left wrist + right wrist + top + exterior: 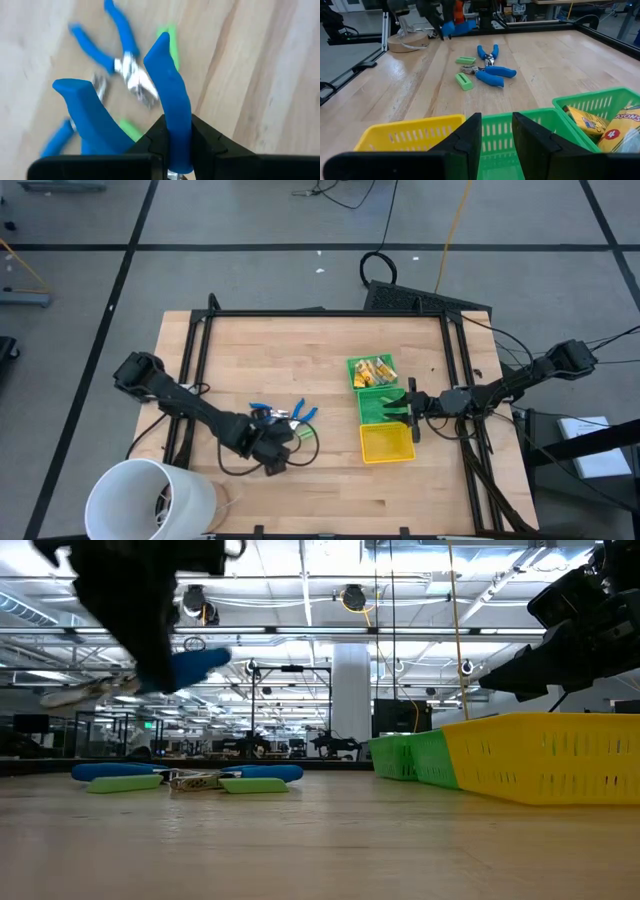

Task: Pick & Place School Supplies
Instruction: Put the bottom left blue pliers into the yellow bin

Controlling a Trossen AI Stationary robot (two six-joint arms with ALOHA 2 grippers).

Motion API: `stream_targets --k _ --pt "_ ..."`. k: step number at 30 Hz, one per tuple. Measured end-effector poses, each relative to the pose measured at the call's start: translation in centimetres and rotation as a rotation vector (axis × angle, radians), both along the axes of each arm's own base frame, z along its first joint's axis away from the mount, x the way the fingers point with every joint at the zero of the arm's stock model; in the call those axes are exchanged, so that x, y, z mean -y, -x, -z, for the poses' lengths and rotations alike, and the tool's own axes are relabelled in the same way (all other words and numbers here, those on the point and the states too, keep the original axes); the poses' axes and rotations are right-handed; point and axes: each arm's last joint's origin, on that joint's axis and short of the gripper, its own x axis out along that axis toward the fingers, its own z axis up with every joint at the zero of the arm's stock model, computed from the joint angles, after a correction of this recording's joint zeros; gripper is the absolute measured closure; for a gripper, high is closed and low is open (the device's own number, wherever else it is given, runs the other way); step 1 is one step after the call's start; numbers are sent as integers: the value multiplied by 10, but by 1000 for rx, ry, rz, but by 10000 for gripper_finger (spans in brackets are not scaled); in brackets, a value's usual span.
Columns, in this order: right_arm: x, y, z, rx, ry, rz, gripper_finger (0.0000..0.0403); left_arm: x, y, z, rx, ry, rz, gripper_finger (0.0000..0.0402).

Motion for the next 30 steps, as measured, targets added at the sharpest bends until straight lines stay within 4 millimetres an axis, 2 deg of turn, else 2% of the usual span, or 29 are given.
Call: stream_targets --k 10,22,28,30 --pt "0 -1 -3 28 -8 0 307 1 -38 -33 293 -109 298 352" --pt "-1 -4 -19 205 -118 2 299 -13 -78 -65 723 -36 775 355" --pt "-6 -11 -24 269 -136 -95 247 -23 -85 -72 818 4 874 355" --pt "-11 -24 -33 281 -112 -129 224 -27 -86 -72 825 7 878 355"
